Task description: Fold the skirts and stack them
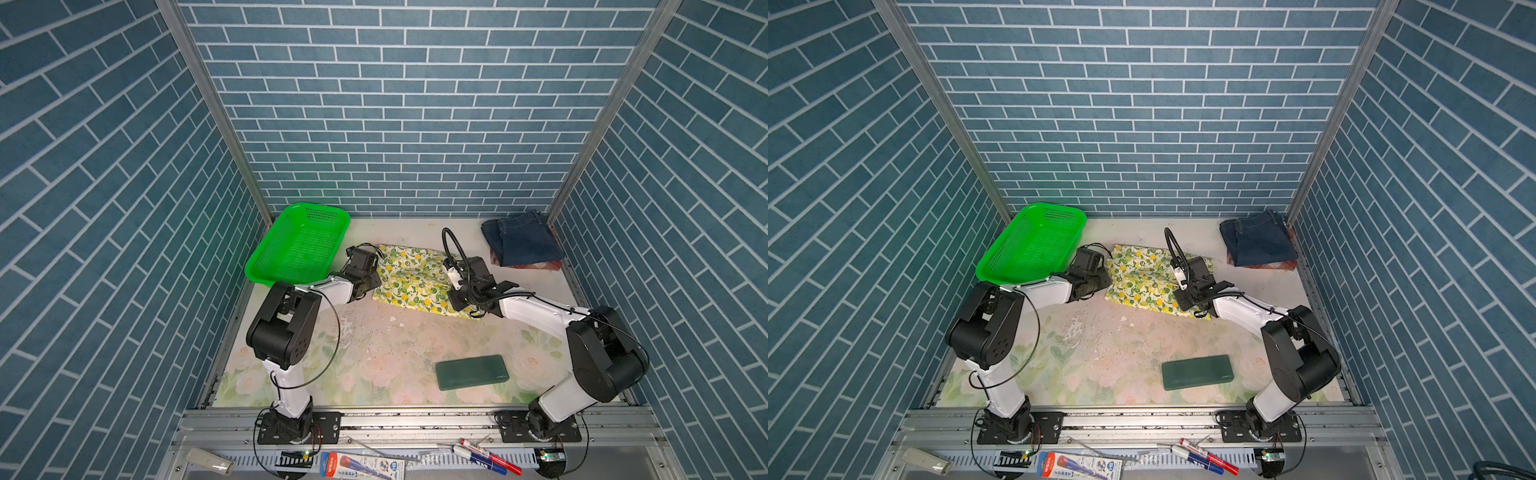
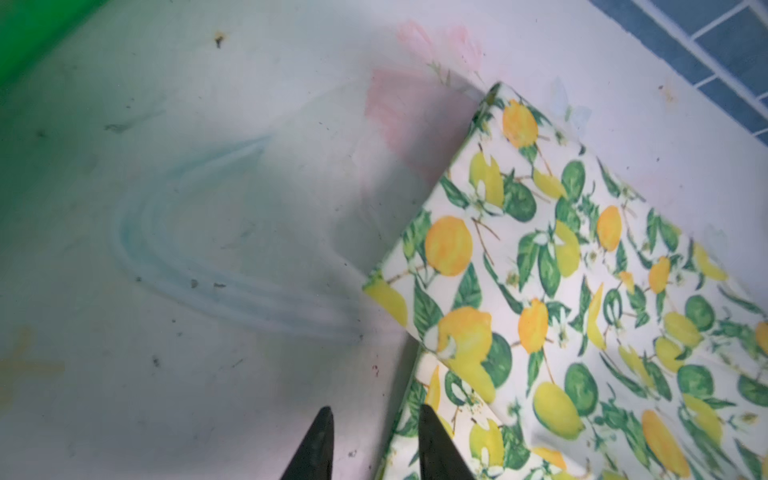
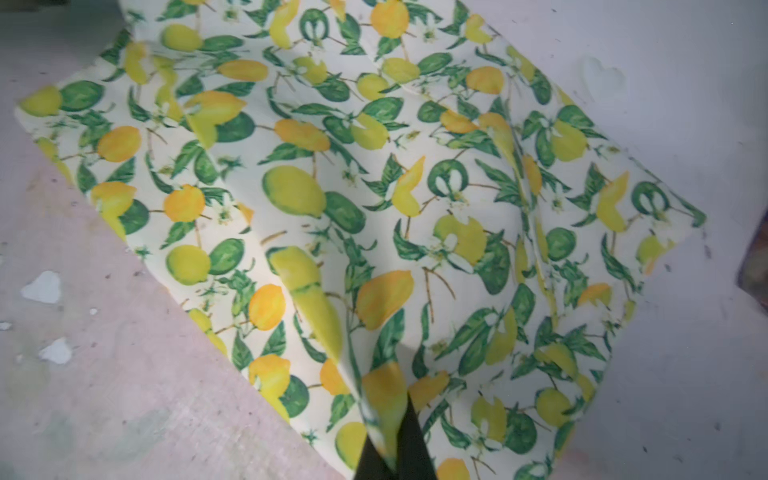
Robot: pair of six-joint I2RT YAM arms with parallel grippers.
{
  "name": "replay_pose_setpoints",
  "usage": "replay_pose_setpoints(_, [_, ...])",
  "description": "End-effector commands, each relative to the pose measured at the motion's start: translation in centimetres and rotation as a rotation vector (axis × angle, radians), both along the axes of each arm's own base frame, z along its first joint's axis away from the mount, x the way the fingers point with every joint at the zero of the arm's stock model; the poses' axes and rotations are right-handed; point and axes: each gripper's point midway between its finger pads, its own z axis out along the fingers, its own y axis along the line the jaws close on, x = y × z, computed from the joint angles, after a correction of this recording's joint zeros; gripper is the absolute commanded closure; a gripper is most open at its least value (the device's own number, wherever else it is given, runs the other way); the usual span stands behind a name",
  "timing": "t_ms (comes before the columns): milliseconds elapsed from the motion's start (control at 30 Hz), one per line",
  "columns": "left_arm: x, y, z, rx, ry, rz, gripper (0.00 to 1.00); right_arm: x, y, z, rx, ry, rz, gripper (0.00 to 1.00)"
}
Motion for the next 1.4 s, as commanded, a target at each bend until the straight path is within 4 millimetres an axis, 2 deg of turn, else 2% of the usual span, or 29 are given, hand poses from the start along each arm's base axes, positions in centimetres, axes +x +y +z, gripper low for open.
replay_pose_setpoints(0, [0.5,0.5,3.0,-0.090,-0.071,0.058,0.59,0.8,-1.7,0.7,-0.024,-0.086,-0.112,1.00])
replay_pose_setpoints(200, [1.0,1.2,3.4,-0.177,-0.074,0.106,0.54,1.4,-2.3,1.0,-0.032,-0.118,-0.151,1.00])
replay_pose_setpoints(467, [3.0,-0.8,1.2,-0.355,-0.053,0.109,0.52,1.4,-2.5,0.8,-0.036,-0.122,-0.166,1.00])
replay_pose_setpoints(667, [3.7,-1.3,-0.6,-0.412,-0.064,0.128,0.51,1.5,-2.5,0.8,-0.033,-0.124,-0.170,1.00])
replay_pose_setpoints(733, [4.0,-1.5,-0.9,-0.430,-0.068,0.132,0.57,1.5,-2.5,0.7,-0.031,-0.122,-0.172,1.00])
replay_pose_setpoints(800, [4.3,-1.7,-1.1,-0.444,-0.074,0.134,0.78,1.6,-2.4,0.7,-0.028,-0.120,-0.175,1.00])
replay_pose_setpoints(867, [4.5,-1.7,-0.5,-0.441,-0.085,0.132,0.98,1.7,-2.5,0.7,-0.032,-0.118,-0.180,1.00])
replay_pose_setpoints(900, [4.6,-1.6,-0.1,-0.437,-0.093,0.131,1.00,1.8,-2.5,0.7,-0.035,-0.119,-0.179,1.00])
replay_pose_setpoints(1133, [4.9,-1.5,4.2,-0.392,-0.154,0.092,1.00,3.4,-2.8,1.1,-0.044,-0.138,-0.189,1.00])
replay_pose_setpoints(1367, [3.6,-1.5,6.1,-0.384,-0.170,0.066,1.00,4.9,-4.7,2.7,-0.108,-0.167,-0.215,1.00])
